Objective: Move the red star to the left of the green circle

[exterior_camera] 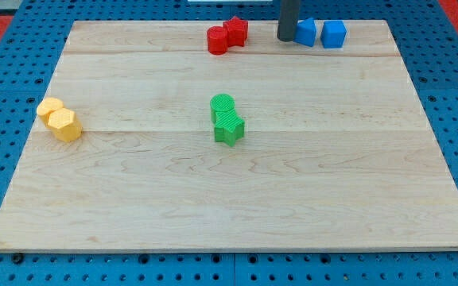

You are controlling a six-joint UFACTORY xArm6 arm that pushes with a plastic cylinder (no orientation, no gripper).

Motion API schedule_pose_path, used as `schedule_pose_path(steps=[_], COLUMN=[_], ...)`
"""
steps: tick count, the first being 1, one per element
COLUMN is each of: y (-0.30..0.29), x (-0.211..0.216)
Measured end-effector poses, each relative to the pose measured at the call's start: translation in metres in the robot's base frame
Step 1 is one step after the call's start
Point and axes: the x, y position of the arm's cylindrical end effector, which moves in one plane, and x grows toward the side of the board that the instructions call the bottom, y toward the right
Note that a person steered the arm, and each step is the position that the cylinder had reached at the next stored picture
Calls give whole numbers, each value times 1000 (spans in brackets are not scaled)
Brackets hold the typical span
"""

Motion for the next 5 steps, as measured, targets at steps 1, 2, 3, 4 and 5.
schedule_pose_path(steps=[1,2,3,4,5], y=[-27,-78,-138,-173,-180], x=[-26,-16,18,71,112])
